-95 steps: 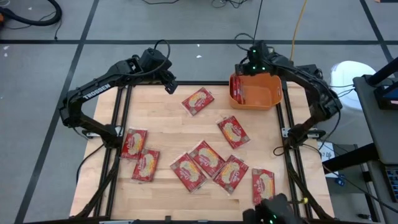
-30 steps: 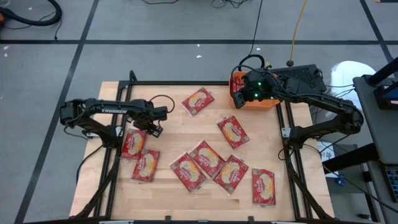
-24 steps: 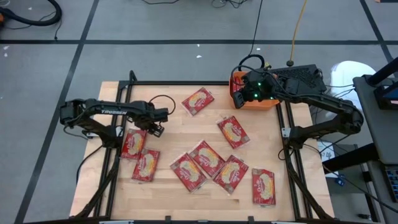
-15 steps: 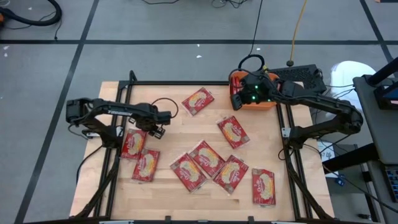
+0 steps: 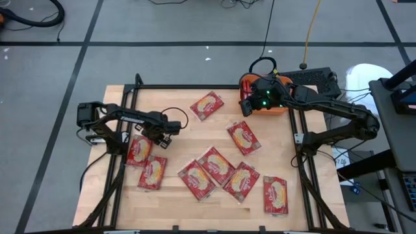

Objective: Sort popcorn bags into baskets
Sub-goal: Put the red popcorn bag into the orange bin

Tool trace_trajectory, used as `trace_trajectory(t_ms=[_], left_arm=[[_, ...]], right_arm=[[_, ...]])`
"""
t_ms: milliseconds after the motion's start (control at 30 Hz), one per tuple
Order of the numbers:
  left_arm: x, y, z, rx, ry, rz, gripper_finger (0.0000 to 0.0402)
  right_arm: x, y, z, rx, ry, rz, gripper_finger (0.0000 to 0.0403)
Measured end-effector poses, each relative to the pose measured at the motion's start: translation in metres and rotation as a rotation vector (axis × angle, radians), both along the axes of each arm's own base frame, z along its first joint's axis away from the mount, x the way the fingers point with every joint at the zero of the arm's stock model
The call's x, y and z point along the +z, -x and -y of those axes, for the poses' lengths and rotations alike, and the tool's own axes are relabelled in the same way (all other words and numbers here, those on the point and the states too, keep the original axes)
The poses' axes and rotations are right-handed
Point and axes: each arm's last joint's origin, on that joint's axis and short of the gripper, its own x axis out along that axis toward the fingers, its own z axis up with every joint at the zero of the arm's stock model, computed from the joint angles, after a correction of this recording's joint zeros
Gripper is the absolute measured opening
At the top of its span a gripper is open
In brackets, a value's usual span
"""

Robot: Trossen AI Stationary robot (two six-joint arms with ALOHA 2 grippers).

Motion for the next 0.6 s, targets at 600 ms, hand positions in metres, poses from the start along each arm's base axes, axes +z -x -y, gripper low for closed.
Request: trace_trajectory(t_ms=[600], left_arm=[[0.027, -0.003, -0.002, -0.148, 0.001, 0.059, 0.0005]], right_arm=[[0.0, 0.0, 0.0, 0.022, 0.027, -0.01, 0.0]])
